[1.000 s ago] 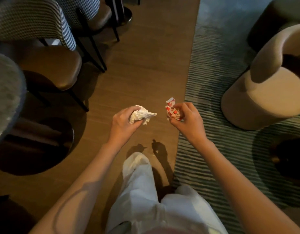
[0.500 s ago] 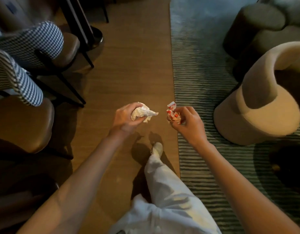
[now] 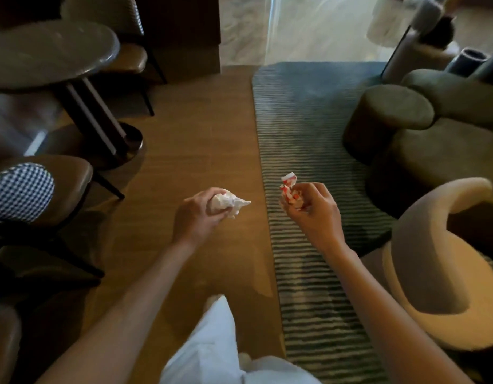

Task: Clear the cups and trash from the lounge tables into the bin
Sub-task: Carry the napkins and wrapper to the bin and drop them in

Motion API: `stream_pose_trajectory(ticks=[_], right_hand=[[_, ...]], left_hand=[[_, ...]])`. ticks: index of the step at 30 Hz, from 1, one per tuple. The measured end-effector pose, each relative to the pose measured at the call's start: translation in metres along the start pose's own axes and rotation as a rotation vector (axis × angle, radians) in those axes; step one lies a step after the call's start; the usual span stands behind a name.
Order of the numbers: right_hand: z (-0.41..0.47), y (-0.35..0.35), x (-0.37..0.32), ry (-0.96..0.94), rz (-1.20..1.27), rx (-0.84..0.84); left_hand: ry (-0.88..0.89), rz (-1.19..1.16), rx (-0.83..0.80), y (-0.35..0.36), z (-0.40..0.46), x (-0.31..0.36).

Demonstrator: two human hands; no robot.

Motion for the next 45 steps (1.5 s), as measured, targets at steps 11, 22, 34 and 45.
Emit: stream_pose_trajectory(ticks=[11, 22, 34, 45], right_hand=[[0.282, 0.039, 0.062, 0.082, 0.018, 0.133], [0.520, 0.049, 0.185, 0.226, 0.036, 0.120], [0.838, 0.009, 0.317, 0.254, 0.111, 0.072], [1.141, 0.027, 0.416, 0.247, 0.071, 0.130]], left_hand=[[0.116, -0.082, -0.124, 0.100, 0.317, -0.038], [0.178, -0.136, -0.292, 0.243, 0.593, -0.029], [0.194, -0.079, -0.309, 0.375, 0.889, 0.014], [0.225, -0.105, -0.348, 0.502, 1.181, -0.001]])
Point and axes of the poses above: each hand's wrist, its own z-axis towards the middle knuckle, its own y-axis out of the palm, x = y × z, the point moved 6 cm from there along z, towards the middle knuckle, and after that the axes turned 1 degree about y, right-handed, at the moved point
